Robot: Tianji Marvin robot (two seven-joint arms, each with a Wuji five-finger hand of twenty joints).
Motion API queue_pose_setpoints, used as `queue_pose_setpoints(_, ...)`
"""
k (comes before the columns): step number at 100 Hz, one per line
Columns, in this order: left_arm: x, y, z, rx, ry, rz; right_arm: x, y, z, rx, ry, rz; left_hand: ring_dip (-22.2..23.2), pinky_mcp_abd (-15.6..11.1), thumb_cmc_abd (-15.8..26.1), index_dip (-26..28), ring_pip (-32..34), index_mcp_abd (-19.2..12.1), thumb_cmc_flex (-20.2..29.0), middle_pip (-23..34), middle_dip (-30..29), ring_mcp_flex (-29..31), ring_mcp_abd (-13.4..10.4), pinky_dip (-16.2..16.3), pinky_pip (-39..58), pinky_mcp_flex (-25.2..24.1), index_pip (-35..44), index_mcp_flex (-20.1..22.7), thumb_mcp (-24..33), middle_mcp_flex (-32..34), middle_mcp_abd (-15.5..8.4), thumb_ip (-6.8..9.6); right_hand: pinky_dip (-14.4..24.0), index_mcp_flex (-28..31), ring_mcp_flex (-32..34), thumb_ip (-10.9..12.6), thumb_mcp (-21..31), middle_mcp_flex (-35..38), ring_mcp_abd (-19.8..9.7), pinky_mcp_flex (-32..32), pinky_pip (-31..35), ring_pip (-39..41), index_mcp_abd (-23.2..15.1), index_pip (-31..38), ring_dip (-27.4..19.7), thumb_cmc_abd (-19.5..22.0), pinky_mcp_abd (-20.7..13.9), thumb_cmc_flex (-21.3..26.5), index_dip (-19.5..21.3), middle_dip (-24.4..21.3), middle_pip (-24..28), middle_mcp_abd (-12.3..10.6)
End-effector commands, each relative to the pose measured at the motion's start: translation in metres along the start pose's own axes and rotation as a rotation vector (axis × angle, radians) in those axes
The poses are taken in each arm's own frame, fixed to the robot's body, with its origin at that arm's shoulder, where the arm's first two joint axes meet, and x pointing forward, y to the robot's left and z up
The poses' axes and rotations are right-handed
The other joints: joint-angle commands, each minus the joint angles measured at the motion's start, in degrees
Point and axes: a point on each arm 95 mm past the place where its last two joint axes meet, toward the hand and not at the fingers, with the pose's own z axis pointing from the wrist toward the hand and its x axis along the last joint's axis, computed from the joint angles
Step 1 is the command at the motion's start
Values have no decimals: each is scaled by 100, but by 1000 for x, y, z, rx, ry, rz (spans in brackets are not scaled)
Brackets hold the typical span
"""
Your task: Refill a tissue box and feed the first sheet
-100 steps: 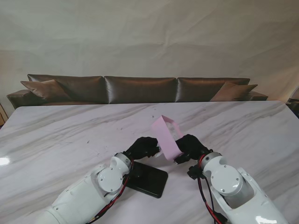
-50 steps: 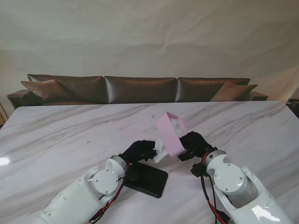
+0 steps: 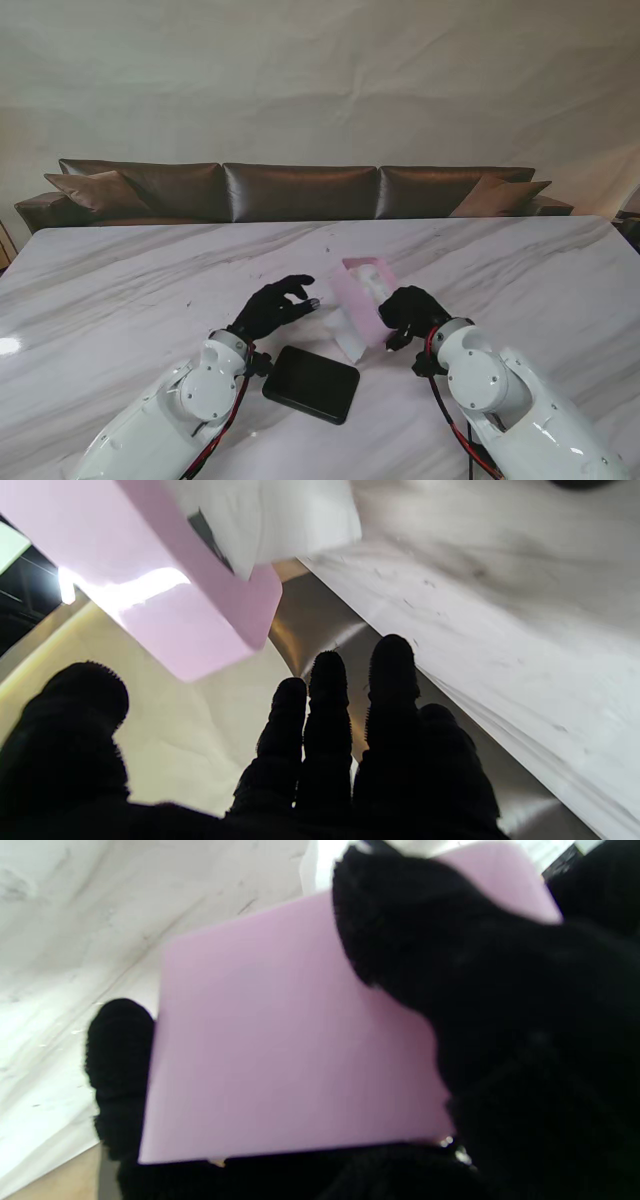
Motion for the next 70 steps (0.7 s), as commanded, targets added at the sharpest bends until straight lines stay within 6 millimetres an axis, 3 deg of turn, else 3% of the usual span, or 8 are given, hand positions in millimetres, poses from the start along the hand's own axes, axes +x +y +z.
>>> queue_pose_setpoints(1,2,-1,-3,-2,-11,5,-3,-1,6,18,10,-16,115,-852,209,-111,-36,94,-229,-44,-64,-243,438,147,14123,-21,-92,-193,50,-306,64,81,294,154,551,-30,1102,471,579,-352,743,2236,35,61,488,718,-3359,144,144,-76,-411,179)
queue_pose_setpoints(10,2,-4,-6,20,-25,18,-7,-5,16,6,30,-75,86,-709,365,-168,-87,78,-172,-45,-108,-384,450,289,13970,-231,-109,-228,-19,-384,84,-53,256,139,437,-206,1100,405,508,-426,653,2146,-68,-21,513,786,-3381,62,171,22,-533,118)
queue_pose_setpoints(14,2,-5,-6,31,-29,23,-10,-6,21,3,36,-108,68,-646,401,-194,-97,78,-140,-36,-138,-429,457,529,13833,-276,-89,-241,-66,-411,79,-48,236,134,395,-281,1099,366,470,-452,613,2113,-114,-54,522,840,-3393,21,181,48,-576,84)
queue_pose_setpoints(27,2,-6,-7,55,-39,26,-17,-9,35,12,62,-217,67,-623,541,-204,-91,78,-143,-30,-140,-452,476,554,13815,-304,-96,-262,-66,-434,103,-46,164,105,268,-469,963,230,347,-516,498,1962,-305,-194,546,1020,-3435,-135,226,66,-707,-41)
queue_pose_setpoints(38,0,-6,-6,66,-51,25,-21,-12,45,25,99,-291,72,-596,624,-210,-66,86,-128,-15,-139,-443,503,570,13817,-309,-94,-255,-80,-421,120,-50,23,20,98,-578,628,37,162,-603,294,1667,-620,-413,549,1099,-3482,-226,315,-5,-901,-299)
queue_pose_setpoints(49,-1,-6,-6,66,-62,27,-24,-15,51,20,126,-342,72,-579,669,-219,-49,95,-96,-11,-142,-440,517,583,13807,-328,-96,-252,-105,-421,127,-57,-116,-100,-47,-775,362,-167,24,-690,120,1335,-929,-648,514,1045,-3502,-241,408,-112,-1115,-566)
queue_pose_setpoints(58,-2,-6,-5,63,-66,31,-26,-17,55,31,141,-388,72,-572,686,-224,-34,89,-83,-2,-142,-424,518,591,13802,-329,-97,-247,-127,-408,130,-63,-262,-434,-227,-1115,332,-452,-117,-788,-48,983,-1249,-937,464,786,-3529,-141,541,-185,-1337,-795)
queue_pose_setpoints(70,-2,-7,-4,62,-71,34,-30,-20,59,56,154,-427,72,-569,699,-232,-14,99,-58,6,-145,-407,528,603,13796,-328,-93,-226,-157,-391,134,-67,-366,-748,-409,-1397,376,-720,-234,-881,-186,662,-1486,-1120,384,543,-3550,-34,596,-273,-1520,-972)
